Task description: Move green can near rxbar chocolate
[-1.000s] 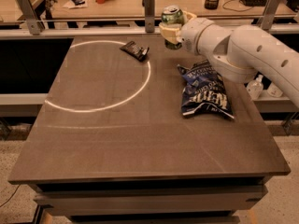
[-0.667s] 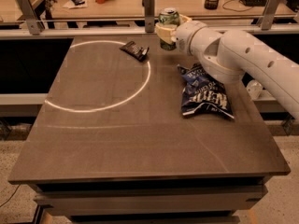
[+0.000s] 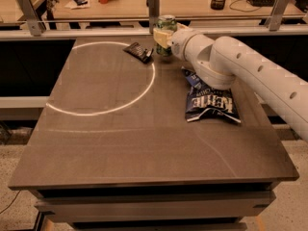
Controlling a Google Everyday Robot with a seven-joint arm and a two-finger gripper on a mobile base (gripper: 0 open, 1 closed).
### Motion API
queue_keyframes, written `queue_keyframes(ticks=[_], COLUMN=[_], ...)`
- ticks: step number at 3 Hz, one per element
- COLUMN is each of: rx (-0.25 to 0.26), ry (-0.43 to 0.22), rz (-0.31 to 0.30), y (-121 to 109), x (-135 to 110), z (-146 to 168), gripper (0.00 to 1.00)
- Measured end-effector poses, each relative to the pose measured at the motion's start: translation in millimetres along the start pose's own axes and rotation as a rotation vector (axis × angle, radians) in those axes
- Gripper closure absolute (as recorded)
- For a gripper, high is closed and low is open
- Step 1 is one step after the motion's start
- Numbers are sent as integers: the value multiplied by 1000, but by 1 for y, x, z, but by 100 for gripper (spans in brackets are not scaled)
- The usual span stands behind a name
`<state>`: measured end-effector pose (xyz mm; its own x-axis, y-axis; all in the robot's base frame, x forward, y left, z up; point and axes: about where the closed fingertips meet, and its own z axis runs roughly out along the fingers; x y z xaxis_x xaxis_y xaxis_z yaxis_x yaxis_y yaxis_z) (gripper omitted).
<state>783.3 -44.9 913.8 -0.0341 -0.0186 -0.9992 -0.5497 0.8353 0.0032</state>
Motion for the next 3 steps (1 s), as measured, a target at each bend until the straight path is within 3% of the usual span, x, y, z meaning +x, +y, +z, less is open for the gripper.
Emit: queue_keyframes(ticks=[3], rx=[5], ry=[40], rz=[-6], y=[4], x=[20], z=[9], gripper=[100])
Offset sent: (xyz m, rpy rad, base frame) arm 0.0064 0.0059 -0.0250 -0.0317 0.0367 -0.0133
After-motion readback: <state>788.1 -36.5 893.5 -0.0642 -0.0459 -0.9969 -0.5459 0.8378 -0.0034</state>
